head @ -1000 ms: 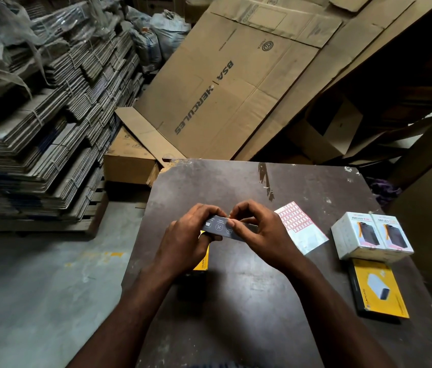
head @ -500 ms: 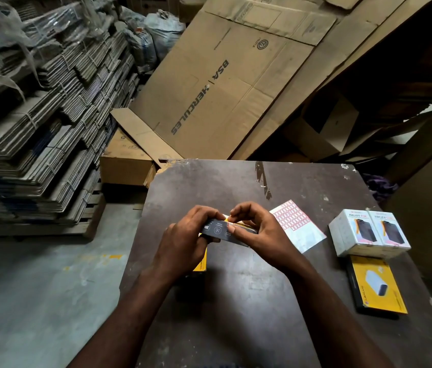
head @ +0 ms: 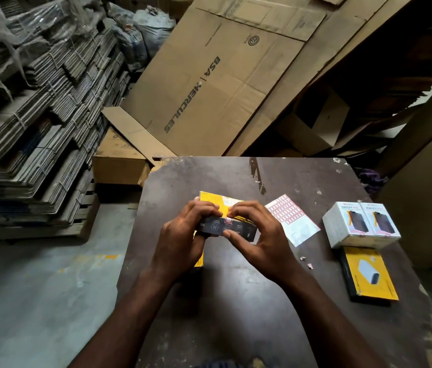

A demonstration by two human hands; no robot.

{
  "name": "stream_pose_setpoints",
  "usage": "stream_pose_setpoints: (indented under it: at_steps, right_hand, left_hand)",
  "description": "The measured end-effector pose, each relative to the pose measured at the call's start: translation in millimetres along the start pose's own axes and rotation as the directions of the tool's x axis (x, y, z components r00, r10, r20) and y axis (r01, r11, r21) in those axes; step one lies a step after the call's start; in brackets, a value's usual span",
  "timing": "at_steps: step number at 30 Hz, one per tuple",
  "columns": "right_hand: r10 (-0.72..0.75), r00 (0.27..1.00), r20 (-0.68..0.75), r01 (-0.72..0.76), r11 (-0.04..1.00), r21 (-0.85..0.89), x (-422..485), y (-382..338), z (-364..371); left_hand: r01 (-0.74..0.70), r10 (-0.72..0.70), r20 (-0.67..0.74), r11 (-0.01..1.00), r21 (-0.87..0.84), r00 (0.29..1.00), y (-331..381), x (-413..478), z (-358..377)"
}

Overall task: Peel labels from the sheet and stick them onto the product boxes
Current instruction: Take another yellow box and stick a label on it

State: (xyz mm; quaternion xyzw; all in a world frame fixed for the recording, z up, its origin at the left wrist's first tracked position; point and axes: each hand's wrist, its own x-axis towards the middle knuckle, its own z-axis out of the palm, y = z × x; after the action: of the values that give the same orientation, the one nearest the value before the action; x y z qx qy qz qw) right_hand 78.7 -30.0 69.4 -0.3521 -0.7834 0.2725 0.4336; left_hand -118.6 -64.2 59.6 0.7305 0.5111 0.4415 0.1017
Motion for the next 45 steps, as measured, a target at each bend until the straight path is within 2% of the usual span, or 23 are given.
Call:
stream_pose_setpoints:
  at_steps: [10,14,17,21,23,26,30,34,38,42,45]
  right_hand:
    - [-0.053,0.999,0.006,0.053,0.984,-0.168,-6,-14,-1]
    - [0.045,0.996,0.078,-0.029,0.979,-0.201,-9,-5,-10]
    - [0.104,0.992,0.065,-0.087,0.969,-0.230,-14,-1,-16]
    - [-0.005,1.000,0.018,0.008,0.983,-0.182,-19,-9,-14]
    - [-0.001,1.000,0.024,0.004,0.992,-0.128,-19,-9,-16]
    - [0.046,0.997,0.068,-0.039,0.995,-0.089,-19,0,-27]
    - [0.182,0.975,0.129,-0.163,0.976,-0.147,-22,18,-49]
    - [0.222,0.956,0.192,-0.219,0.975,-0.036,-33,28,-70]
    - [0.190,0.975,0.117,-0.190,0.982,-0.010,-41,42,-88]
    - [0.286,0.952,0.108,-0.292,0.955,0.049,-49,58,-107]
    - [0.396,0.913,0.096,-0.407,0.900,0.155,-55,68,-126]
  left_hand:
    - [0.018,-0.020,-0.022,0.996,-0.088,1.000,12,-1,-4]
    - [0.021,-0.021,-0.007,0.996,-0.082,1.000,12,-2,1]
    - [0.030,-0.031,-0.011,0.996,-0.082,0.999,18,-6,5]
    - [0.070,-0.072,-0.025,0.994,-0.080,0.997,25,-8,9]
    - [0.073,-0.076,-0.032,0.995,-0.070,0.997,30,-7,10]
    - [0.096,-0.098,-0.036,0.994,-0.054,0.995,37,-8,14]
    - [0.165,-0.167,-0.027,0.984,-0.062,0.986,52,-9,27]
    - [0.221,-0.225,-0.028,0.970,-0.104,0.974,68,-4,42]
    - [0.281,-0.285,-0.011,0.952,-0.121,0.959,77,-1,59]
    - [0.398,-0.396,0.054,0.894,-0.203,0.917,85,4,80]
    - [0.445,-0.434,0.097,0.867,-0.224,0.896,87,10,98]
